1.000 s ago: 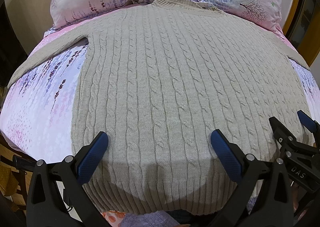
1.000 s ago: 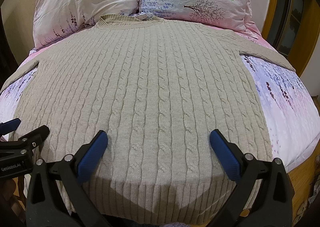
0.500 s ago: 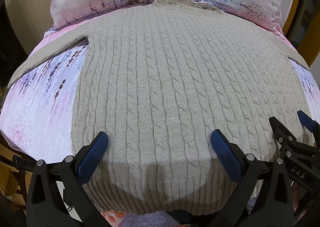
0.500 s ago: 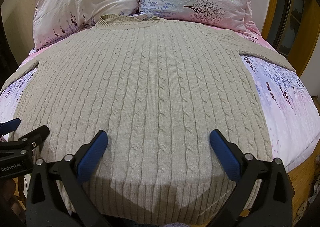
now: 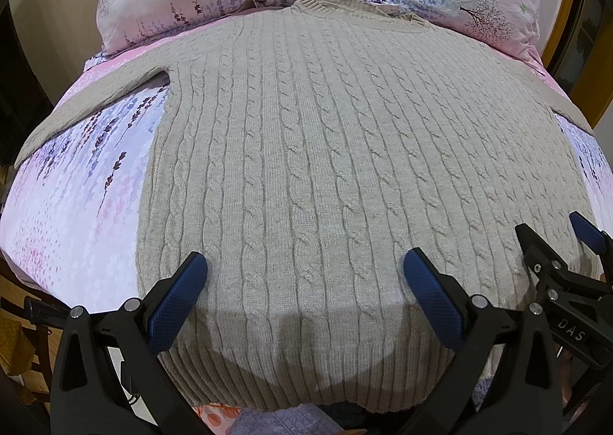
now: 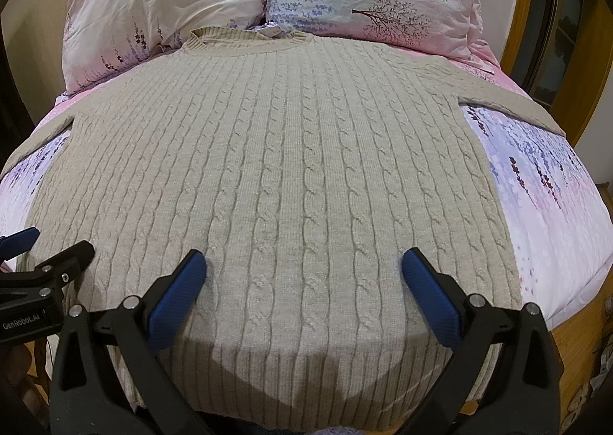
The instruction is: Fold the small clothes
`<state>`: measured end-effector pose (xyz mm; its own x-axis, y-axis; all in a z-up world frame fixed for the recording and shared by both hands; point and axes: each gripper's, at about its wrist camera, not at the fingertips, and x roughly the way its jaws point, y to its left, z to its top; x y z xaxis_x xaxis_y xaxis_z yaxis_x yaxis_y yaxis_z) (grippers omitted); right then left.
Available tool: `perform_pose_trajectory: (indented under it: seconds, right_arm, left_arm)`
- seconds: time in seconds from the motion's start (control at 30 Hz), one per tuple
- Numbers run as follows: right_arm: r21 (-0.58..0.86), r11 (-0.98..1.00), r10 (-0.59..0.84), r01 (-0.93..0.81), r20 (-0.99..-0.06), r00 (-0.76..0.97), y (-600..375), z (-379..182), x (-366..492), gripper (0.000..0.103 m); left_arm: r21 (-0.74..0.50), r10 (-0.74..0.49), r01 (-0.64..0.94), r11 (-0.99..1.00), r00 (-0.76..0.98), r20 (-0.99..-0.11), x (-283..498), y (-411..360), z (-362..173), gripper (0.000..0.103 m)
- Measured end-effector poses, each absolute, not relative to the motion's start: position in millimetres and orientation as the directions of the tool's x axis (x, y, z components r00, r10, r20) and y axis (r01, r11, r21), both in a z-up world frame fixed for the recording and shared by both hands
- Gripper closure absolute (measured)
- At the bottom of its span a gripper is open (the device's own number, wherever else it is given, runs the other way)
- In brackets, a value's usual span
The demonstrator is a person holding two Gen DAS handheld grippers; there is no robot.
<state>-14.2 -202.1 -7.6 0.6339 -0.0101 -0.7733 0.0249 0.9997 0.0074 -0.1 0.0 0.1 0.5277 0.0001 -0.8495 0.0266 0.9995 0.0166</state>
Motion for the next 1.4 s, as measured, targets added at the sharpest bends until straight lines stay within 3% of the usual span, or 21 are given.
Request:
perform_pose_trajectory:
  seconds: [1.4]
  right_arm:
    - [0.003,0.999,0.027,-0.04,-0.783,0.622,-204.5,-9.0,-9.7,0.002]
  left_arm:
    - [0.019,0.001,0.03,0.999,0.527,-0.85,3.0,-0.7,1.1,0.001]
